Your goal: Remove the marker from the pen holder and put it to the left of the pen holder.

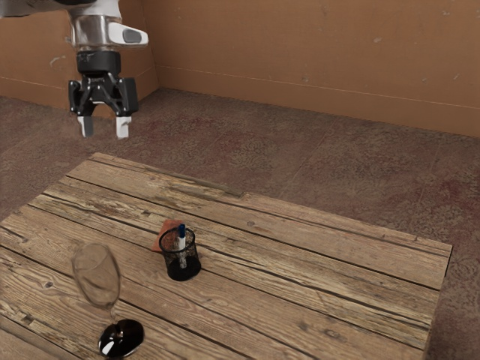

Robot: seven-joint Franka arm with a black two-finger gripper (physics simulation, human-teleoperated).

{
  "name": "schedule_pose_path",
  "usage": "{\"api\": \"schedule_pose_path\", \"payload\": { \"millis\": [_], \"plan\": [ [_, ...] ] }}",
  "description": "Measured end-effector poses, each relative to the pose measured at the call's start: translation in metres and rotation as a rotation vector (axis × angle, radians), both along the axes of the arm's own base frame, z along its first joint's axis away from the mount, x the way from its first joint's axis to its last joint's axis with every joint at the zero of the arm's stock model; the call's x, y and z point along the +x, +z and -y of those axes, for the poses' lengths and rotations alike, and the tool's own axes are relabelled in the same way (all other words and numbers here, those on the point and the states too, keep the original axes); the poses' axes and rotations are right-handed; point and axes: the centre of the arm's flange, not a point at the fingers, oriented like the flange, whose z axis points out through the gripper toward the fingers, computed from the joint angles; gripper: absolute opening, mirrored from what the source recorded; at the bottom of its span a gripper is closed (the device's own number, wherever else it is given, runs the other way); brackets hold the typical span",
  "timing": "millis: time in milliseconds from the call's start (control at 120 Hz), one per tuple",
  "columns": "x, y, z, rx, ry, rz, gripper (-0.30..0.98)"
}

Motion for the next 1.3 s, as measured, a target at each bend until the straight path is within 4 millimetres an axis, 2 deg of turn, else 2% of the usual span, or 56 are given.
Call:
{"api": "schedule_pose_path", "payload": {
  "millis": [100,133,192,250,325,367,433,517,567,800,1000,1208,1300],
  "plan": [
    [0.026,-0.005,0.003,-0.007,0.009,0.137,0.67],
    [0.044,-0.03,-0.004,-0.012,0.024,0.127,0.67],
    [0.076,-0.09,-0.024,-0.032,0.074,0.077,0.67],
    [0.092,-0.131,-0.042,-0.052,0.144,0.041,0.67],
    [0.106,-0.194,-0.067,-0.118,0.283,-0.053,0.67],
    [0.11,-0.213,-0.074,-0.15,0.364,-0.09,0.67],
    [0.104,-0.238,-0.1,-0.19,0.538,-0.156,0.67],
    [0.106,-0.269,-0.106,-0.215,0.689,-0.245,0.67],
    [0.109,-0.287,-0.102,-0.22,0.756,-0.3,0.67],
    [0.112,-0.308,-0.074,-0.094,0.966,-0.483,0.63],
    [0.103,-0.329,-0.034,0.035,1.055,-0.638,0.6],
    [0.102,-0.334,-0.007,0.127,1.123,-0.717,0.56],
    [0.102,-0.334,-0.008,0.131,1.164,-0.751,0.49]
  ]
}}
